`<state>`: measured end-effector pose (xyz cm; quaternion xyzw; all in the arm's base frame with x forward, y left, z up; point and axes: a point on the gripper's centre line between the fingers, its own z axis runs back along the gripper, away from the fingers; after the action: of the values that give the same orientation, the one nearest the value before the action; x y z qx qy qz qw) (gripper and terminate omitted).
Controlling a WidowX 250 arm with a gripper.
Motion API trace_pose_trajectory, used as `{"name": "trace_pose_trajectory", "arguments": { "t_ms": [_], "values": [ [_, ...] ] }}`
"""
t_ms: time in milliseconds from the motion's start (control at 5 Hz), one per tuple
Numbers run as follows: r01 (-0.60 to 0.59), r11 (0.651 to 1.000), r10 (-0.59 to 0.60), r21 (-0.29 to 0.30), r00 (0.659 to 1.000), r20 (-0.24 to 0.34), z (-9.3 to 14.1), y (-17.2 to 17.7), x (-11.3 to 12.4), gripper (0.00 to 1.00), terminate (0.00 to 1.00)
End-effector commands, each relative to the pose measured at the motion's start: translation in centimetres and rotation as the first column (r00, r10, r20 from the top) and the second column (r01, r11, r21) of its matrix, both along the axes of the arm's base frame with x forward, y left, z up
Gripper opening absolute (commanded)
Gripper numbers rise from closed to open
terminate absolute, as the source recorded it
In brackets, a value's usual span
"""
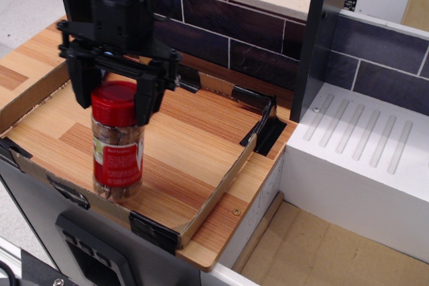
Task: Topple basil bottle
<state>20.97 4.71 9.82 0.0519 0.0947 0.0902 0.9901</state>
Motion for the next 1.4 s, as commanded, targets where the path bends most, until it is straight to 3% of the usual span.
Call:
{"name": "trace_pose_trajectory", "arguments": {
  "t_ms": [0,200,400,600,800,1000,1200],
  "values": [
    [-0.019,0.999,0.021,0.026,0.995,-0.094,-1.0,0.2,2.3,0.0,0.0],
    [0.001,1.0,-0.002,-0.007,0.997,-0.078,-1.9,0.2,3.1,0.0,0.0],
    [0.041,0.999,-0.041,-0.033,0.999,0.004,-2.7,0.0,4.0,0.0,0.0],
    [0.055,0.997,-0.043,-0.048,0.974,0.223,-2.7,0.0,5.0,0.0,0.0],
    [0.04,0.998,-0.016,-0.044,0.899,0.439,-3.2,0.3,6.5,0.0,0.0],
    [0.031,0.999,-0.011,-0.032,0.864,0.504,-4.0,0.4,7.6,0.0,0.0],
    [-0.007,0.999,0.027,-0.043,0.872,0.489,-4.5,0.8,8.5,0.0,0.0]
  ]
}}
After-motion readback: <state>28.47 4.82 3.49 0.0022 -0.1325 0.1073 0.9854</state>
